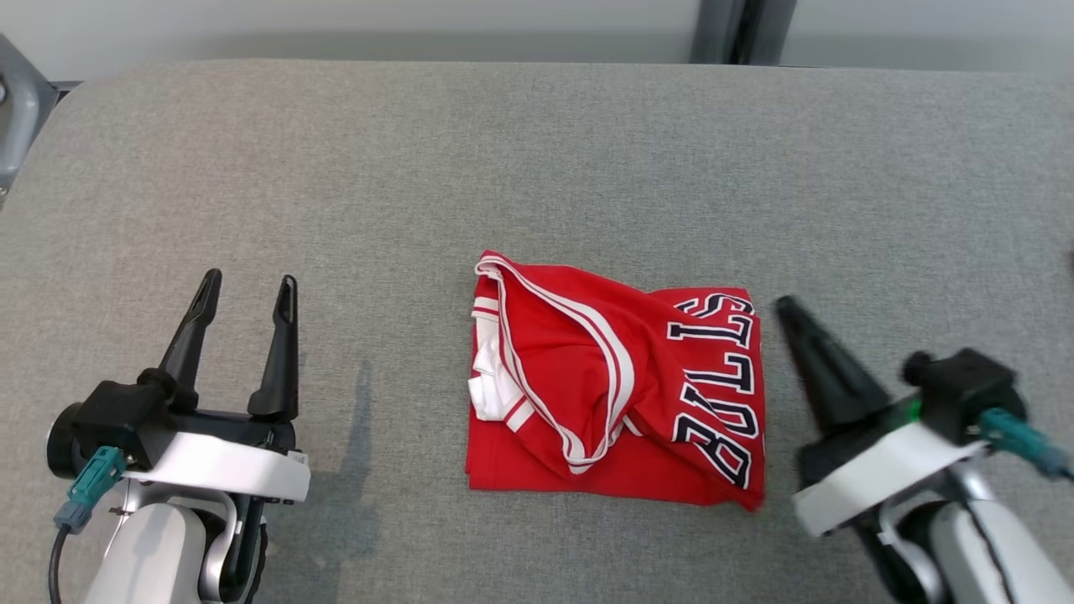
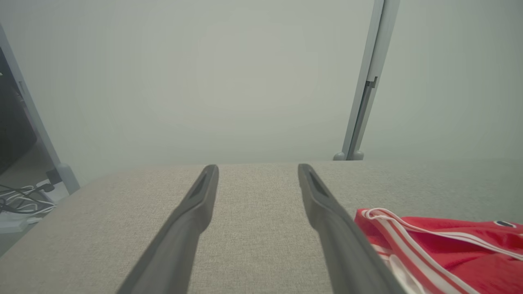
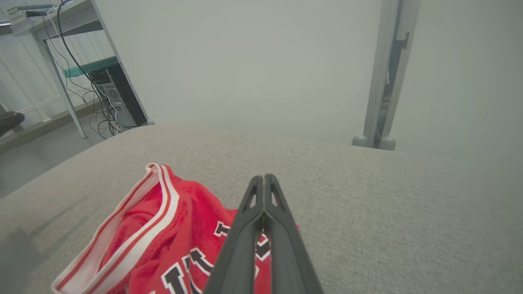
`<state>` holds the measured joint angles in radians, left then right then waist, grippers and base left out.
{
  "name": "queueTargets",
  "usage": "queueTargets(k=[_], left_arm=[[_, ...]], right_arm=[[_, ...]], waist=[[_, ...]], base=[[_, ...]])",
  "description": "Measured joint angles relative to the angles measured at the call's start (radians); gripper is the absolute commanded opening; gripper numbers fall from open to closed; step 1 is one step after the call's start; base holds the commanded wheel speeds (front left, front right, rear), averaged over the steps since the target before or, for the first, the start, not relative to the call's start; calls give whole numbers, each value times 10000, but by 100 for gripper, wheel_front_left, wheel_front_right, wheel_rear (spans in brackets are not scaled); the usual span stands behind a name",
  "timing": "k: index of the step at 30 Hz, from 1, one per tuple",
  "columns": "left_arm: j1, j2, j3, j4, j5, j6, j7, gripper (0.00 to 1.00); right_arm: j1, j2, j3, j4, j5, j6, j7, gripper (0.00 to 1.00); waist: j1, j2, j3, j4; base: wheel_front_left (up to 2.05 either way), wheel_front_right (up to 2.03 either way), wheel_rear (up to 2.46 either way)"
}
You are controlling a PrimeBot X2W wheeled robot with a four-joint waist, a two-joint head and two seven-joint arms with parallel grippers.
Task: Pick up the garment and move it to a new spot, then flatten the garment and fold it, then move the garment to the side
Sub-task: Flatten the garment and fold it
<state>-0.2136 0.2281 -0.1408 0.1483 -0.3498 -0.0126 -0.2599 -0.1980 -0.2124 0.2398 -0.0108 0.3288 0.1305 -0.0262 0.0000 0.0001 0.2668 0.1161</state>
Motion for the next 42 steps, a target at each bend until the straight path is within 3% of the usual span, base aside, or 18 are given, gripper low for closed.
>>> queueTargets(k=[6, 20, 31, 36, 42], left_arm=[[-23, -161, -71, 50, -8, -40, 0, 100], [-211, -556, -56, 201, 56, -253, 0, 100], [-267, -765, 221, 280, 178, -428, 0, 100], [-345, -803, 328, 314, 278, -493, -2, 100], [-297, -788, 550, 303, 387, -523, -2, 100]], right_arm=[[-630, 119, 1967, 731, 460, 2, 174, 0], [-2413, 86, 4094, 4015, 1271, 0, -140, 0], [-3281, 414, 6061, 4345, 1891, 0, -736, 0], [-3312, 311, 6027, 3820, 2002, 2, -1298, 0], [-2845, -102, 4516, 2464, 1741, 2, -1618, 0]], waist=[[0, 0, 23, 269], [0, 0, 385, 900], [0, 0, 564, 900], [0, 0, 560, 777], [0, 0, 430, 525]], base=[[0, 0, 0], [0, 0, 0], [0, 0, 0], [0, 0, 0], [0, 0, 0]])
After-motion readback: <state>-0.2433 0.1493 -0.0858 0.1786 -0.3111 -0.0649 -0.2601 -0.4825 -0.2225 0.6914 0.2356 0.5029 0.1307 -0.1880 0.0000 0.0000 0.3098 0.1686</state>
